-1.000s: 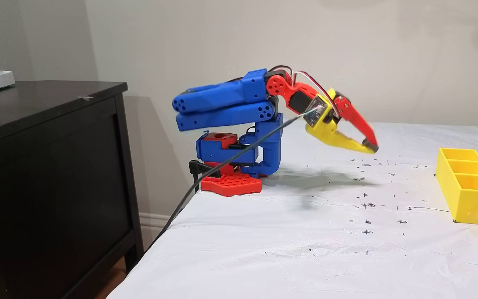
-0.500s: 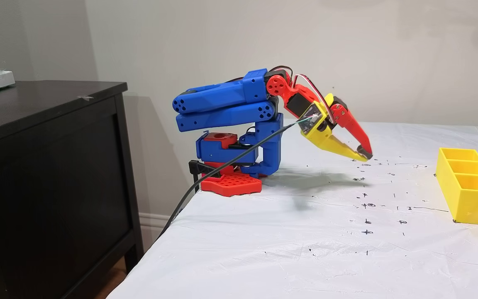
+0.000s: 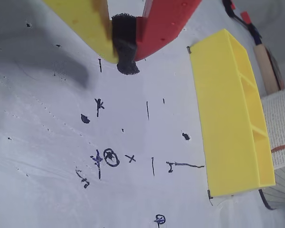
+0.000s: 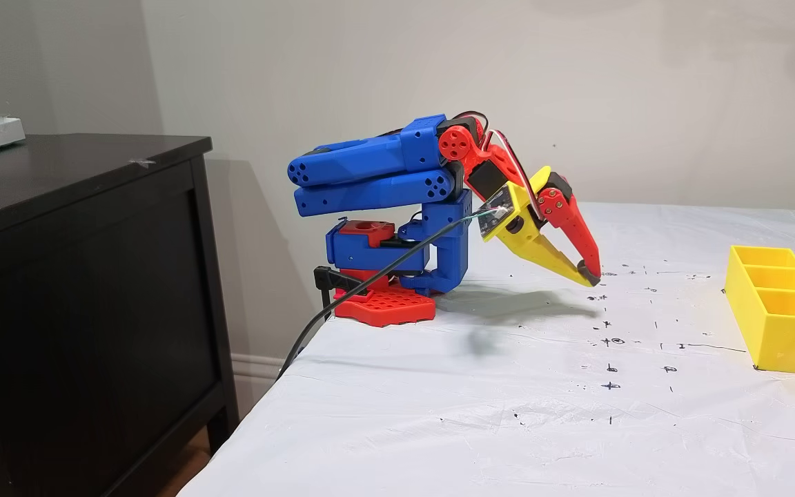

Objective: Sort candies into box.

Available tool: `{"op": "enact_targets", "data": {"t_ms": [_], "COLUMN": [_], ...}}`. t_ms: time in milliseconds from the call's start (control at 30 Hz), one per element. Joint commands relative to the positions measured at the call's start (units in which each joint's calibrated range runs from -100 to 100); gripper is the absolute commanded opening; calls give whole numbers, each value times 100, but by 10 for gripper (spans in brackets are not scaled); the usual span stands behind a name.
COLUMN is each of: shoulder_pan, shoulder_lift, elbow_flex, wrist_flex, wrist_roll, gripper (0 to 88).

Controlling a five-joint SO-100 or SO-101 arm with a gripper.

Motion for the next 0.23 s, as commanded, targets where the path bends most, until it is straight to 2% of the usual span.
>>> {"op": "enact_targets", "data": {"t_ms": [0,200], "shoulder_pan": [-251,-78], "shoulder_lift": [-84,-84], "elbow_flex": [-29,-29], "wrist_flex": [-32,-32], "wrist_roll": [132,20], "gripper": [3,2]}}
